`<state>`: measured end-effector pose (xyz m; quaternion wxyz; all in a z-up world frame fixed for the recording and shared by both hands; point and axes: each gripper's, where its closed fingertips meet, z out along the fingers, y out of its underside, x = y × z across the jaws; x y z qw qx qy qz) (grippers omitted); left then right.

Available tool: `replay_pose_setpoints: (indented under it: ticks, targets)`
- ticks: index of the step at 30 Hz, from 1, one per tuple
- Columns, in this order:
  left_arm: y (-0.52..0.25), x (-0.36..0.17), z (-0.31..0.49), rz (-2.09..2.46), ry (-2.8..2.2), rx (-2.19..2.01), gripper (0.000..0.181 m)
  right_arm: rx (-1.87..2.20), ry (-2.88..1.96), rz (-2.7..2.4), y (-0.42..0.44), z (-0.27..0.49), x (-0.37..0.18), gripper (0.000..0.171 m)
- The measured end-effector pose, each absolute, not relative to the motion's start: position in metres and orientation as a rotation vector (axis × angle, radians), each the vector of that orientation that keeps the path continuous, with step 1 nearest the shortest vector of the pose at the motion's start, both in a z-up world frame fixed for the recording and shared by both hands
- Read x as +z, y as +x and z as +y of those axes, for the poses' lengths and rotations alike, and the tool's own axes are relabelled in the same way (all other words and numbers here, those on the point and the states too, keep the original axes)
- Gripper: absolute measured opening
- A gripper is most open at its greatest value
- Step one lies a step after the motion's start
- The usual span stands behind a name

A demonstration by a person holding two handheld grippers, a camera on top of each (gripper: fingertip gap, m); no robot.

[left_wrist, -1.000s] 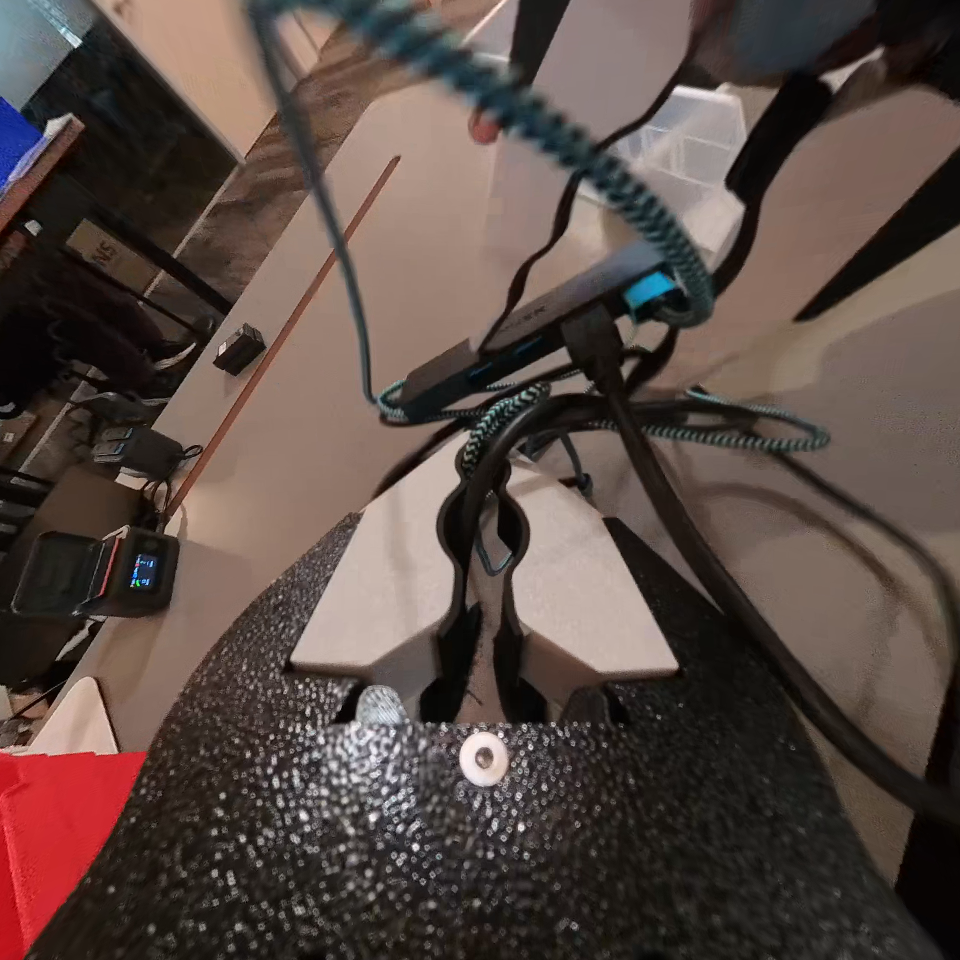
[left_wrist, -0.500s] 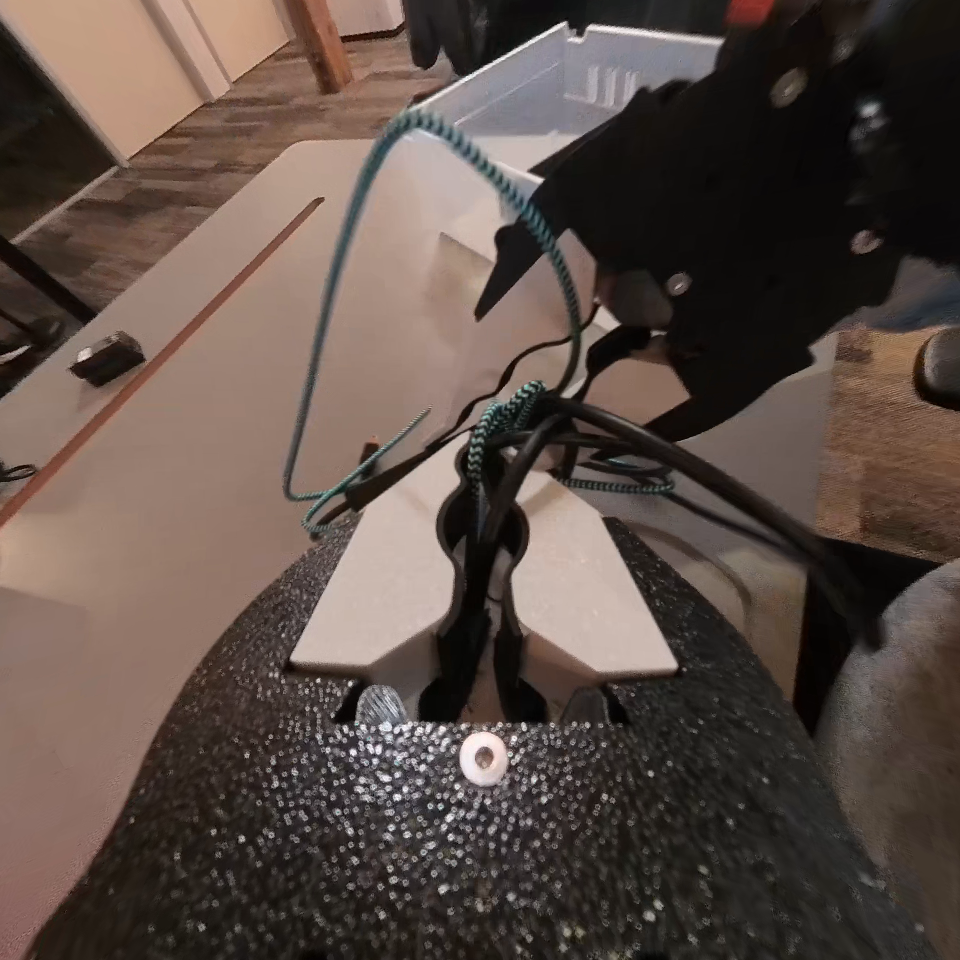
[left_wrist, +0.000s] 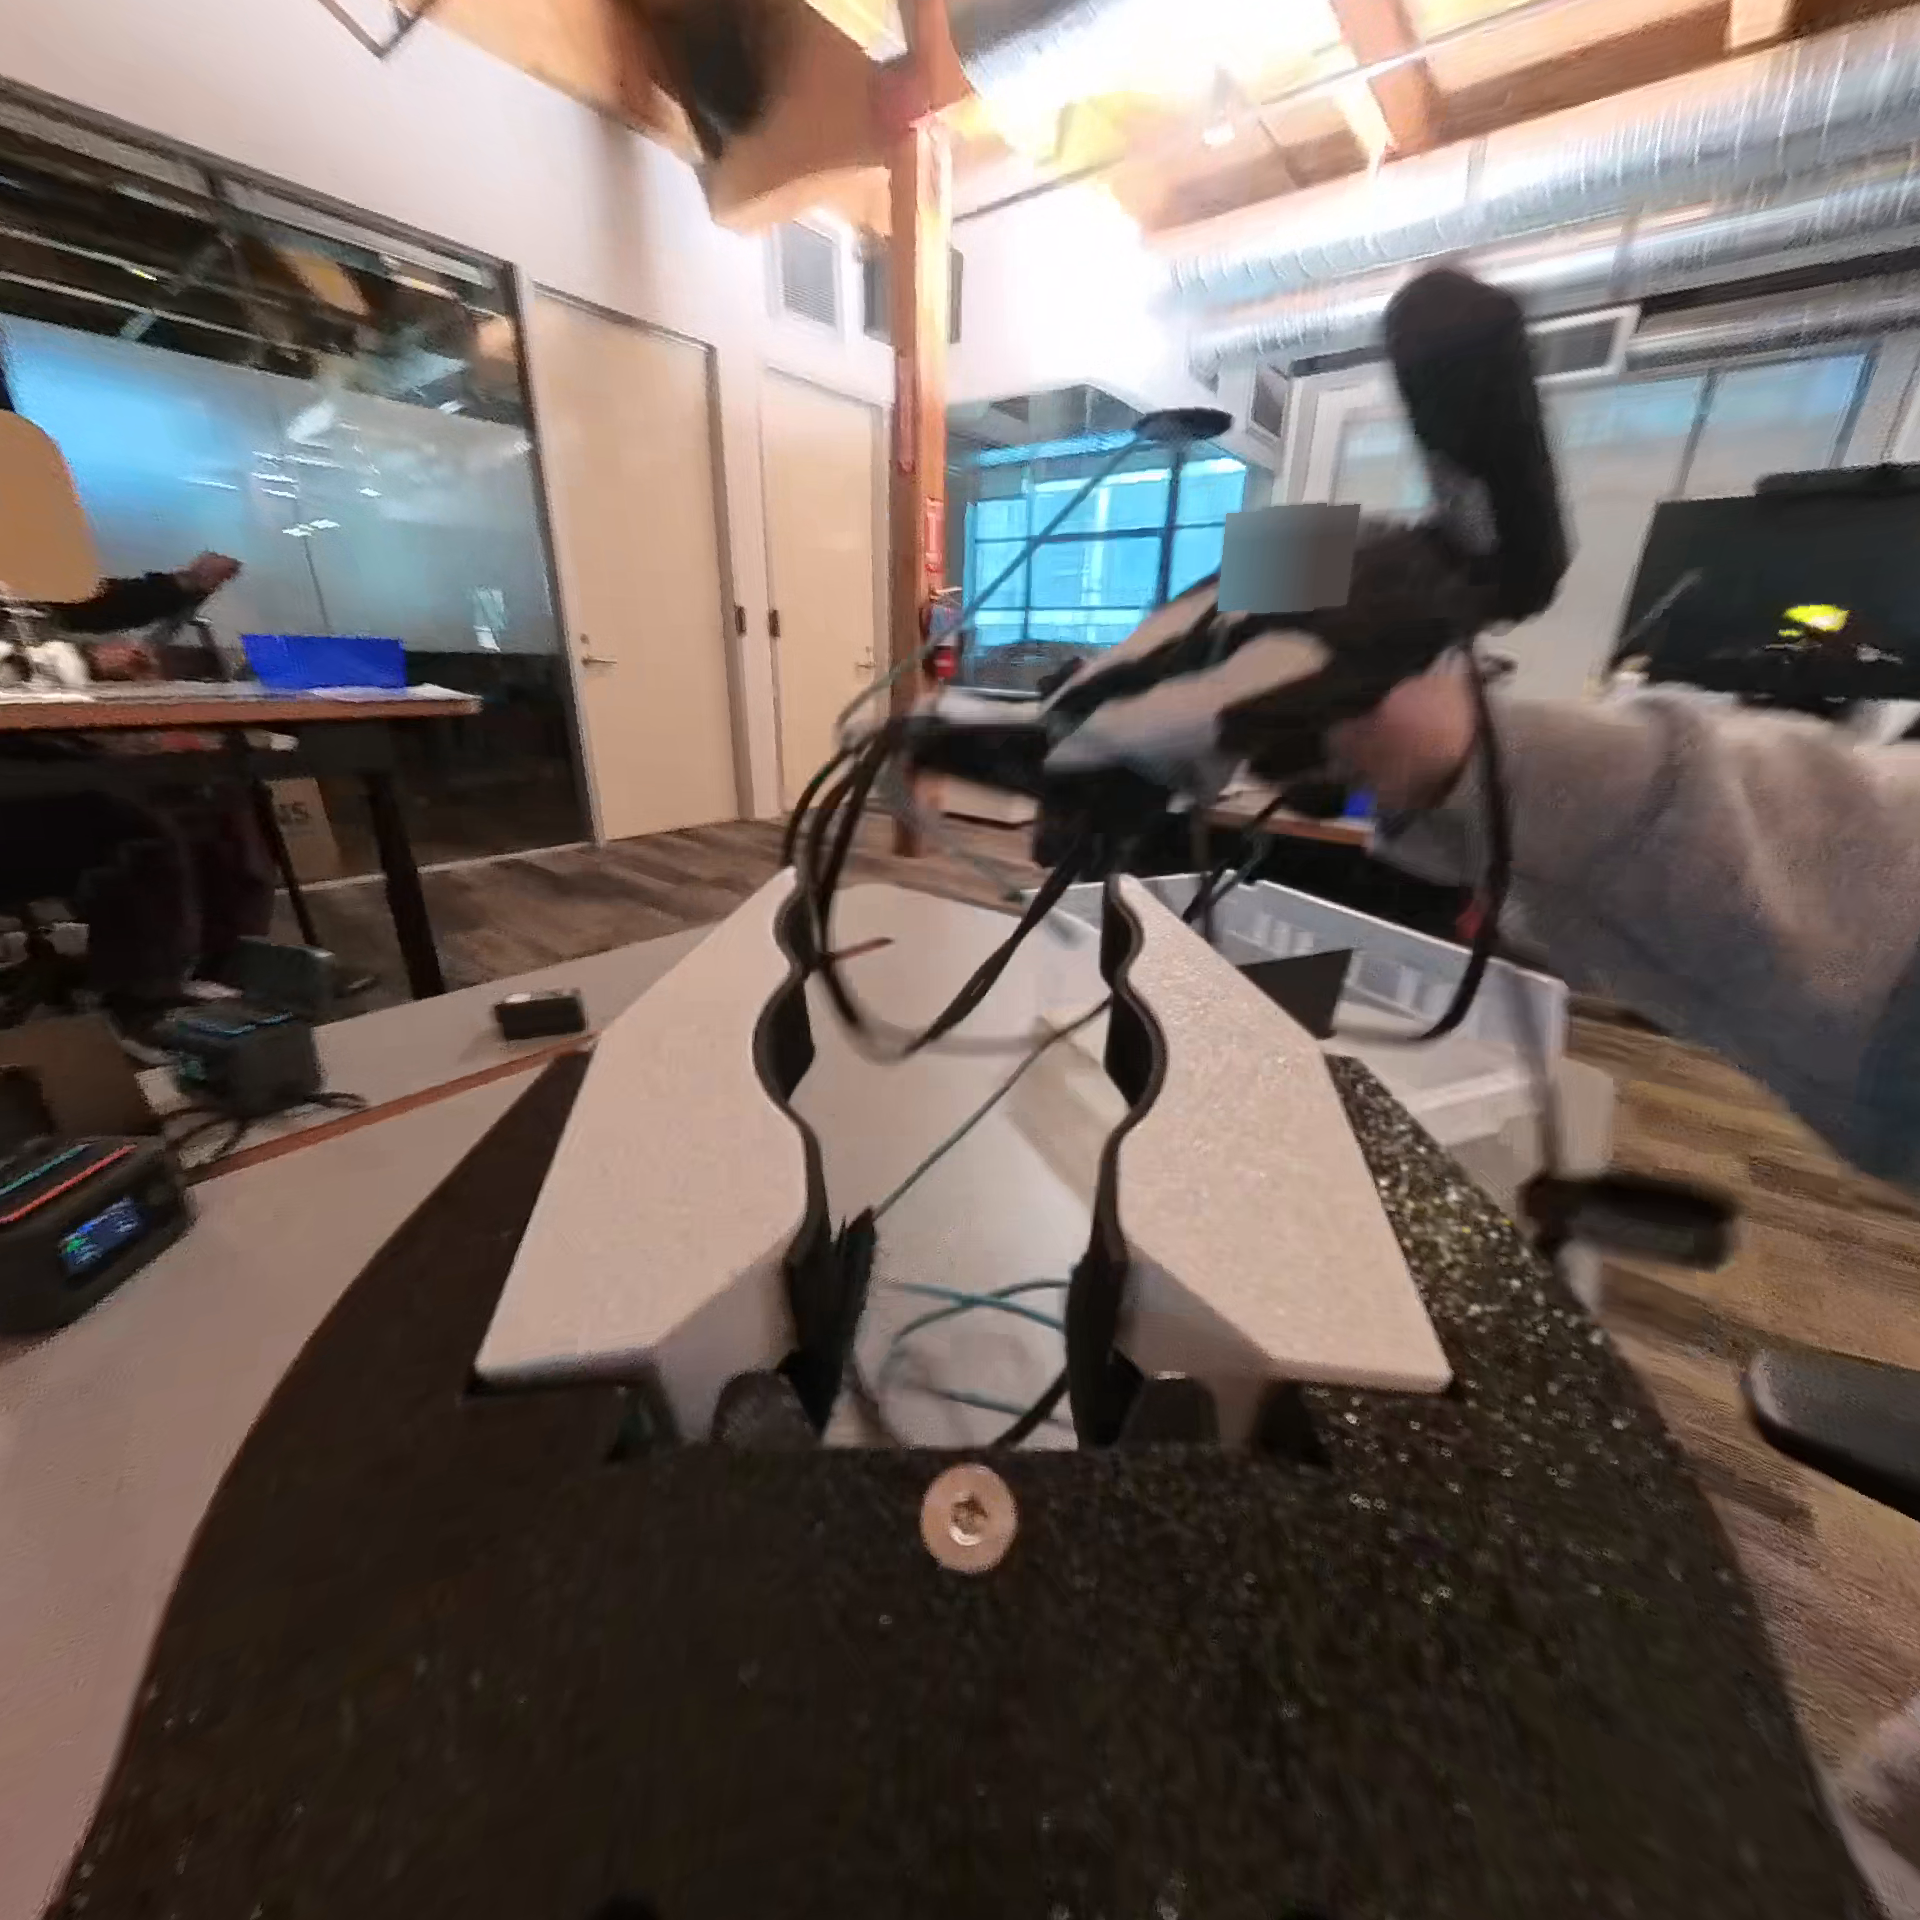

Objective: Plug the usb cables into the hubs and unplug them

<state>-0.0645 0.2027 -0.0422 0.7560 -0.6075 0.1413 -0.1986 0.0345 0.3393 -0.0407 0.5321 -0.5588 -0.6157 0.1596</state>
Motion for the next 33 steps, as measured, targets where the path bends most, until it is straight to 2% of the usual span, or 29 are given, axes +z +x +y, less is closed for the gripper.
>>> replay_pose_setpoints:
  ticks: [11,13,15,18,21,27,33]
  targets:
    - [-0.101,-0.113,0.255,0.147,-1.464,-0.296,0.049,0.074,-1.198,-1.245,0.125,0.383,0.249,0.012]
    - [-0.102,-0.121,0.264,0.128,-1.485,-0.286,0.051,-0.06,-1.215,-1.22,0.149,0.395,0.279,0.013]
    - [-0.104,-0.127,0.27,0.118,-1.496,-0.252,0.052,-0.14,-1.275,-1.229,0.171,0.407,0.285,0.013]
    - [-0.11,-0.135,0.275,0.098,-1.487,-0.179,0.052,-0.236,-1.383,-1.247,0.206,0.43,0.264,0.013]
    - [-0.114,-0.138,0.274,0.084,-1.468,-0.139,0.052,-0.315,-1.462,-1.251,0.236,0.456,0.219,0.012]
    - [-0.112,-0.14,0.266,0.134,-1.443,-0.056,0.049,-0.391,-1.599,-1.41,0.262,0.486,0.075,0.013]
    - [-0.105,-0.148,0.27,0.145,-1.478,-0.104,0.049,-0.189,-1.855,-1.806,0.262,0.482,-0.057,0.013]
